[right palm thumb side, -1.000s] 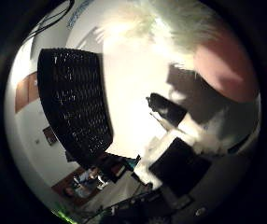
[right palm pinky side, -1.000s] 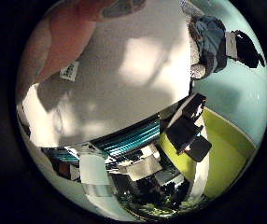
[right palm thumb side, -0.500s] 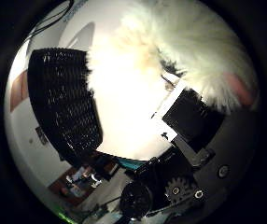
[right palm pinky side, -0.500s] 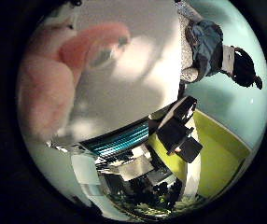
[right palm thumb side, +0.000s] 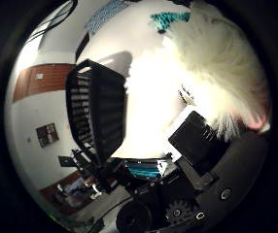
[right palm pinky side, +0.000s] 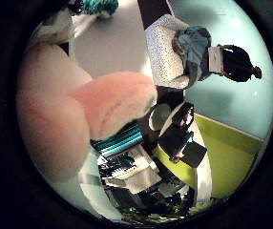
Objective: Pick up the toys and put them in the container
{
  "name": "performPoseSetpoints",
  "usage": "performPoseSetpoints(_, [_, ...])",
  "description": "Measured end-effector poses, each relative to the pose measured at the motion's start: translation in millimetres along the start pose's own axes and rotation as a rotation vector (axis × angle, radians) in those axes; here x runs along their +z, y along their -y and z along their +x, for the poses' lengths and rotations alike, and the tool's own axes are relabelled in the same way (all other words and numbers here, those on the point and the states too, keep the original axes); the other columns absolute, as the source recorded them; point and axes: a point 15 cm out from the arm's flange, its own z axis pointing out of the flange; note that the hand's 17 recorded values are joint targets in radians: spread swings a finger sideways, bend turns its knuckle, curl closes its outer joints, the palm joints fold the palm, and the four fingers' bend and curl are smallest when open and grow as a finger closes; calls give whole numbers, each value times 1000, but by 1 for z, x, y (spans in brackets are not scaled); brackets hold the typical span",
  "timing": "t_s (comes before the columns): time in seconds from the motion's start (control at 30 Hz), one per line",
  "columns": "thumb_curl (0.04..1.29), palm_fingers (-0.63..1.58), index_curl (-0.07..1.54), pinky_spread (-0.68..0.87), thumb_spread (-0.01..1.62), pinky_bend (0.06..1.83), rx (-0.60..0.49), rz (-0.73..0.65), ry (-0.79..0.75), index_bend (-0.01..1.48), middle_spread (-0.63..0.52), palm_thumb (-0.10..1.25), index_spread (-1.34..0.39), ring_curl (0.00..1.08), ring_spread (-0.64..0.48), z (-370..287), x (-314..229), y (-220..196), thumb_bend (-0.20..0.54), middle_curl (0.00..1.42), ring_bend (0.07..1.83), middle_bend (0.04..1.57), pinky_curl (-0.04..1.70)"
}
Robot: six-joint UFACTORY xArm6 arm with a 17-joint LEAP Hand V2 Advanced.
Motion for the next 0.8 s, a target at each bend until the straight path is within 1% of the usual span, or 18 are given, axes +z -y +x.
performPoseSetpoints(0.2, [727, 777, 1090, -168, 813, 1353, -119, 60, 65, 1141, -317, 1068, -328, 941, -290, -57, -82, -21, -17, 1187, 1469, 1271, 1275])
performPoseSetpoints(0.33, [747, 779, 1093, -168, 800, 1336, -229, 91, 111, 1139, -304, 1065, -321, 948, -291, -108, -120, -36, -16, 1182, 1474, 1274, 1308])
performPoseSetpoints(0.5, [767, 781, 1095, -161, 778, 1322, -351, 110, 145, 1137, -293, 1052, -316, 950, -291, -180, -141, -58, -21, 1177, 1463, 1276, 1335])
performPoseSetpoints(0.63, [785, 788, 1096, -154, 757, 1310, -447, 119, 163, 1130, -286, 1059, -314, 951, -291, -236, -145, -73, -17, 1174, 1455, 1279, 1350])
performPoseSetpoints(0.8, [801, 796, 1103, -147, 733, 1297, -517, 175, 200, 1125, -280, 1060, -315, 954, -292, -287, -148, -70, -18, 1168, 1446, 1279, 1364])
